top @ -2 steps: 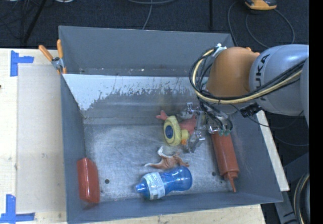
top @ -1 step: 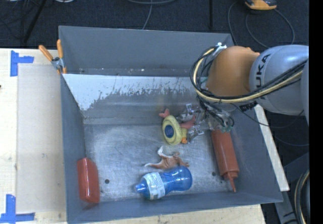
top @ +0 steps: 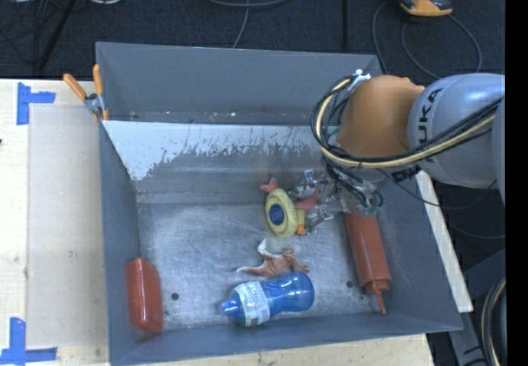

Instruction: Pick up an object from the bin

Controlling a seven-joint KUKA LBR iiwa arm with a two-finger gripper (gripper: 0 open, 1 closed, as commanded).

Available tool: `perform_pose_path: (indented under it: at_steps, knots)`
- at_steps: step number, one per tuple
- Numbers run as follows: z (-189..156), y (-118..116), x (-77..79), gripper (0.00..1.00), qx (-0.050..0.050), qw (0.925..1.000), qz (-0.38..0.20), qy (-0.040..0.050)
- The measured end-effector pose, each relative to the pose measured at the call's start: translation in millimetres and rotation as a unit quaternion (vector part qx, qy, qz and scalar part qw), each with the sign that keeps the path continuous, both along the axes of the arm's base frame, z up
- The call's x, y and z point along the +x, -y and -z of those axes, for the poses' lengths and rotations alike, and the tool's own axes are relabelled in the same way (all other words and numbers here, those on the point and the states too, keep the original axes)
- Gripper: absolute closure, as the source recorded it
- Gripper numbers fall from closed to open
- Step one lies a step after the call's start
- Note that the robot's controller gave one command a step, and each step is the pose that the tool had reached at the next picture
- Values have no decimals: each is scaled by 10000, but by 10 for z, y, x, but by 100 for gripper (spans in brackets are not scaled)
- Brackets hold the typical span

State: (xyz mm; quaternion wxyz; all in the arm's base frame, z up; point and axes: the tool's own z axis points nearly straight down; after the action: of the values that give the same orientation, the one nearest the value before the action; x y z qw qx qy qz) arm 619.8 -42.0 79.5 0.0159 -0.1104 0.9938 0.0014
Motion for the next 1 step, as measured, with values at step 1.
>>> perform_pose_path:
  at_steps: [1]
  knots:
    - [-23, -3, 2, 100, -1, 10000, -1, -18]
